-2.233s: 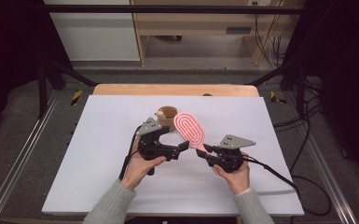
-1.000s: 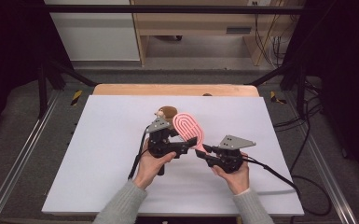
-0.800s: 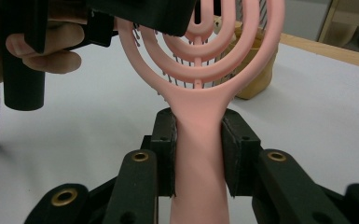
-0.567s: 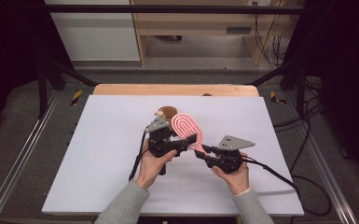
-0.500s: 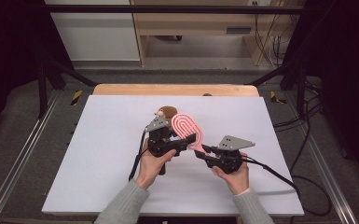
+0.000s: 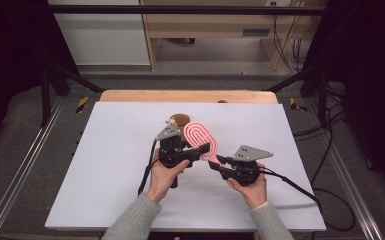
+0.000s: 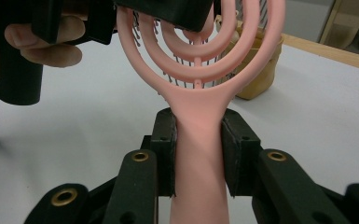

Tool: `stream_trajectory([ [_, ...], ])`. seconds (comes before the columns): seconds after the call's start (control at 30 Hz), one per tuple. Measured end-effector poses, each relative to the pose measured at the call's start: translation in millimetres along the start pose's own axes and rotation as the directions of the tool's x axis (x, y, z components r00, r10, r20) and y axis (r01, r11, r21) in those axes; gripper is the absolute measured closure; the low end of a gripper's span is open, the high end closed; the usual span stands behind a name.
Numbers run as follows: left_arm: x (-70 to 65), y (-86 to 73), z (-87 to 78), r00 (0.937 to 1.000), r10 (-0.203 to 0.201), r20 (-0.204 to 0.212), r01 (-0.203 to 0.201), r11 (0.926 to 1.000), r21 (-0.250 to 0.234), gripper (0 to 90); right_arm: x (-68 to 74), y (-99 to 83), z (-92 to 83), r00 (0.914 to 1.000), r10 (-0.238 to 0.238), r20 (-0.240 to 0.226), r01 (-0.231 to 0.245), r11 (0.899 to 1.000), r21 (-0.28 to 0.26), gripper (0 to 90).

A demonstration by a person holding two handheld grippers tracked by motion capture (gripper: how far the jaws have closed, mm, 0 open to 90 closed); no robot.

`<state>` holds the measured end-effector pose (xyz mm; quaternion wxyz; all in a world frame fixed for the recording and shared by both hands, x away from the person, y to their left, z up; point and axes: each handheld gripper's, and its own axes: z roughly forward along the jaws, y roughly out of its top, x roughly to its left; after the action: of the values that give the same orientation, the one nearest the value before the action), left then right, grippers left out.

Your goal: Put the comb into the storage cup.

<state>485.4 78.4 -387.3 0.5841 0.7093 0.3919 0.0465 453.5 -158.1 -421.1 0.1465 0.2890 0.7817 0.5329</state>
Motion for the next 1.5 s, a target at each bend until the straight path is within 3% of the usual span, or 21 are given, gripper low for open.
stream_trajectory([
  [0.8,-4.0,0.3,-2.1,0.999,-0.044,0.007,0.044,0.9987,-0.024,56.0,0.3,-0.8,2.2,0.9999,-0.011,-0.012,0.011,1.0,-0.005,69.6],
  [1.5,-14.0,2.0,-3.2,0.9987,-0.029,0.041,0.032,0.9977,-0.06,62.0,0.2,-0.1,1.0,0.9997,-0.004,-0.023,0.003,1.0,-0.02,70.0],
])
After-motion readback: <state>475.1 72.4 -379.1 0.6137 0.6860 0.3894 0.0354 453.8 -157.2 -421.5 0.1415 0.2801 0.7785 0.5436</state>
